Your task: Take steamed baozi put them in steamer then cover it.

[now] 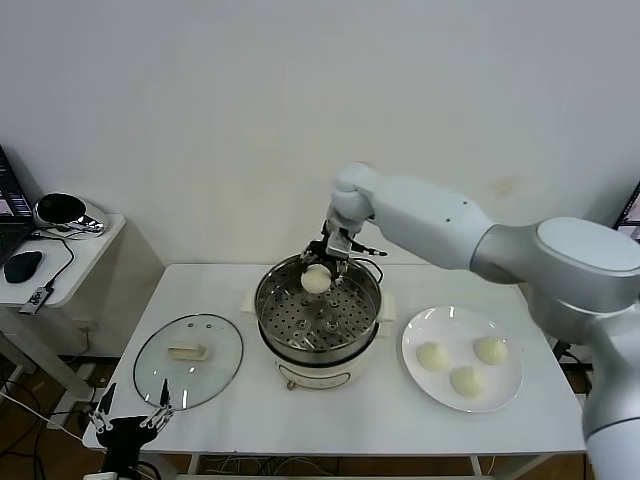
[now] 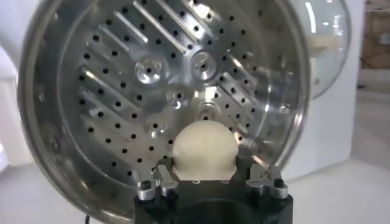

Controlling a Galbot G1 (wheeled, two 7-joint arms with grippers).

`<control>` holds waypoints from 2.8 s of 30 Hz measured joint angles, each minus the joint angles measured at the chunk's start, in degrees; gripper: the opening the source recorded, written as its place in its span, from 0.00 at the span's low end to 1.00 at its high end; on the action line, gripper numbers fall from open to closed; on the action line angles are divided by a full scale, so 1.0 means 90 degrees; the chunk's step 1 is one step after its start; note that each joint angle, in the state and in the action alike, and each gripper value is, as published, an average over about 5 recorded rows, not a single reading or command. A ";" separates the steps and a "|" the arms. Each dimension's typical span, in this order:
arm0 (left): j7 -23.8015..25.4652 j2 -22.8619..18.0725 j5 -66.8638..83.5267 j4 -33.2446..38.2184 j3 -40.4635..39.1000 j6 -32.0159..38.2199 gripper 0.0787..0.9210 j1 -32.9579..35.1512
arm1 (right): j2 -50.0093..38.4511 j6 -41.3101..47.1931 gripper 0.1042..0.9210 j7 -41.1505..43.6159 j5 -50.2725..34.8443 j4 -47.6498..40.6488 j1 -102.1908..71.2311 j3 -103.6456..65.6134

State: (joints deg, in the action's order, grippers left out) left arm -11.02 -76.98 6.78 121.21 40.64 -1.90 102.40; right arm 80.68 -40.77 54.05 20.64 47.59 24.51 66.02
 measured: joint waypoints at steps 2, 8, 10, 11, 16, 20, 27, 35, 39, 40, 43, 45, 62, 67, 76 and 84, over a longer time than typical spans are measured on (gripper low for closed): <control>-0.0001 0.0002 0.0002 0.0004 0.0005 0.0004 0.88 0.0006 | 0.0070 -0.0069 0.65 -0.0046 0.0162 -0.0145 -0.0064 -0.0056; -0.0011 0.0004 0.0003 0.0007 0.0015 0.0024 0.88 0.0020 | 0.0214 -0.0225 0.70 -0.0149 0.0560 -0.0482 -0.0234 -0.0197; -0.0024 -0.0001 0.0009 0.0007 0.0012 0.0030 0.88 0.0014 | 0.0254 -0.0265 0.77 -0.0172 0.0655 -0.0571 -0.0276 -0.0226; -0.0031 -0.0006 0.0012 0.0008 0.0007 0.0033 0.88 0.0009 | 0.0271 -0.0285 0.80 -0.0185 0.0693 -0.0608 -0.0296 -0.0237; -0.0055 -0.0040 0.0016 0.0033 -0.0024 0.0046 0.88 0.0009 | 0.0299 -0.0374 0.88 -0.0261 0.0804 -0.0692 -0.0356 -0.0312; -0.0058 -0.0048 0.0002 0.0047 -0.0021 0.0052 0.88 0.0038 | 0.0240 -0.0347 0.88 -0.0257 0.0721 -0.0629 -0.0278 -0.0307; -0.0039 -0.0029 -0.0022 0.0117 0.0005 -0.0002 0.88 0.0049 | -0.0295 0.0586 0.88 0.0132 -0.0508 0.0262 0.0521 0.0191; -0.0026 0.0040 -0.0053 0.0150 -0.0057 -0.0141 0.88 -0.0038 | -0.1524 0.2789 0.88 0.0639 -0.2216 0.1923 0.1794 0.0944; -0.0026 0.0079 -0.0106 0.0129 -0.0123 -0.0192 0.88 -0.0101 | -0.2277 0.3956 0.88 0.0681 -0.2914 0.2727 0.2245 0.1315; -0.0026 0.0086 -0.0116 0.0119 -0.0140 -0.0202 0.88 -0.0118 | -0.2472 0.4222 0.88 0.0684 -0.3069 0.2918 0.2319 0.1405; -0.0028 0.0100 -0.0139 0.0082 -0.0182 -0.0224 0.88 -0.0167 | -0.3066 0.4909 0.88 0.0681 -0.3455 0.3439 0.2458 0.1644; -0.0029 0.0108 -0.0157 0.0055 -0.0208 -0.0232 0.88 -0.0196 | -0.3450 0.5254 0.88 0.0666 -0.3631 0.3716 0.2485 0.1759; -0.0054 0.0025 -0.0284 0.0028 -0.0228 -0.0282 0.88 -0.0256 | -0.5227 0.6314 0.88 0.0339 -0.3518 0.4535 0.0956 0.1453; -0.0063 -0.0018 -0.0298 0.0027 -0.0163 -0.0284 0.88 -0.0220 | -0.5213 0.6399 0.88 0.0198 -0.3277 0.4345 0.0192 0.1013; -0.0077 -0.0071 -0.0331 0.0041 -0.0066 -0.0275 0.88 -0.0134 | -0.4864 0.6469 0.88 0.0068 -0.2885 0.3804 -0.0932 0.0273; -0.0079 -0.0098 -0.0343 0.0015 -0.0064 -0.0267 0.88 -0.0121 | -0.4669 0.6541 0.88 0.0087 -0.2694 0.3519 -0.1564 -0.0121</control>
State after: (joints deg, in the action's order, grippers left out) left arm -11.73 -77.86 3.69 121.34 40.06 -4.30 101.32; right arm 38.66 18.10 54.83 -3.61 79.26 10.43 64.93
